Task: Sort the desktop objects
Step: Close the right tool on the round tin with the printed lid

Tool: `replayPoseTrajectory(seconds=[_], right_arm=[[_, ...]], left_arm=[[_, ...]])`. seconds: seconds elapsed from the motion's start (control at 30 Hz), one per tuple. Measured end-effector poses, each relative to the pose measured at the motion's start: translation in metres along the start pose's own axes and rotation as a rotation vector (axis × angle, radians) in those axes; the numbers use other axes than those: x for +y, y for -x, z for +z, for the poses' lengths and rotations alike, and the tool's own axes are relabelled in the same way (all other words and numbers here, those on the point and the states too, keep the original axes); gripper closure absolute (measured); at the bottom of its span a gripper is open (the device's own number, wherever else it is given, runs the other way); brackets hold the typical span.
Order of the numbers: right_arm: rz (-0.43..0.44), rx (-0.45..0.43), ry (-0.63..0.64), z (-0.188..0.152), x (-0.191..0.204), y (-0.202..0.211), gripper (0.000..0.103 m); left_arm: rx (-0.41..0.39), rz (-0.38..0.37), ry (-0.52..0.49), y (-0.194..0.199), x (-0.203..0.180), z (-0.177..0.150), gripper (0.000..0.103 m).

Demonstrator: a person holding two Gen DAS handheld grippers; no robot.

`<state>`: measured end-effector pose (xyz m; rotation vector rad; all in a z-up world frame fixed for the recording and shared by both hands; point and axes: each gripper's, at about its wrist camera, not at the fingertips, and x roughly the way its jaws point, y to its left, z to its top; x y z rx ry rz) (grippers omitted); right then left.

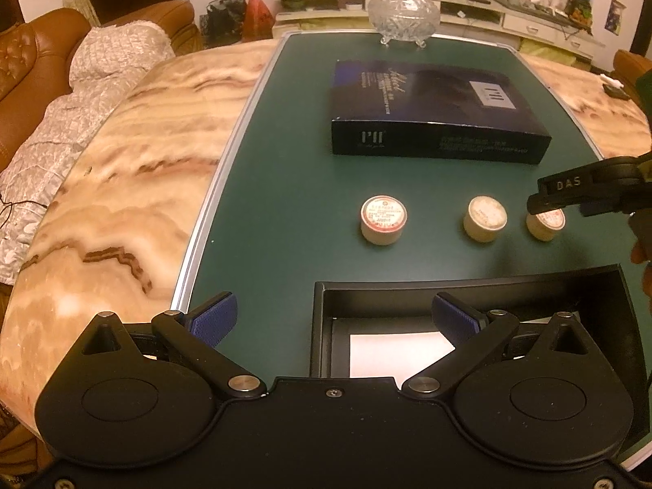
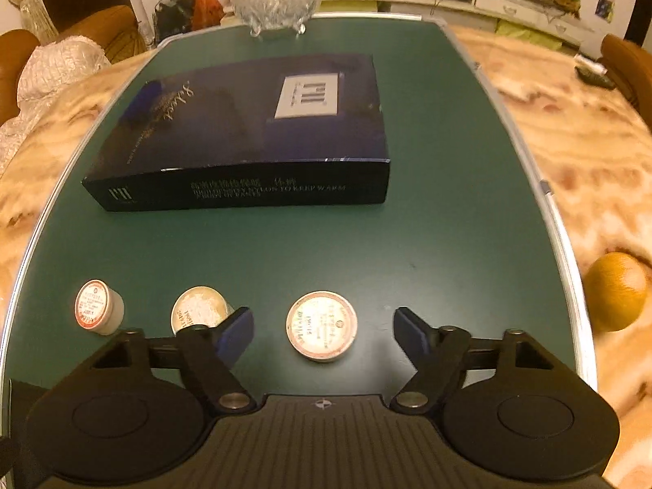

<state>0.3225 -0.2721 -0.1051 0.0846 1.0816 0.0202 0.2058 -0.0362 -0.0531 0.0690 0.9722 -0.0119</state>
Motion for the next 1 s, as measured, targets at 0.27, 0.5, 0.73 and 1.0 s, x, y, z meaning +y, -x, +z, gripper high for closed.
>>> replayPoseTrajectory(seconds=[0.27,0.5,0.73,1.0], right_arm=[[0.024,0.031,0.007,0.002,0.002,-0.014,0.055],[0.01,0.026,0.015,0.002,0.004,-0.013,0.058],[0.045,-0.015,0.032,-0.008,0.008,0.028,0.058],[0.074,-0.037,0.093,-0.061,0.022,0.104,0.058]], left_arm=[[0.011,0.014,0.014,-0.003,0.006,-0.003,0.0],[0.018,0.022,0.01,-0.003,0.005,-0.007,0.0],[0.01,0.027,0.015,0.007,0.007,-0.011,0.0],[-0.007,0.015,0.036,0.032,0.013,-0.024,0.0]])
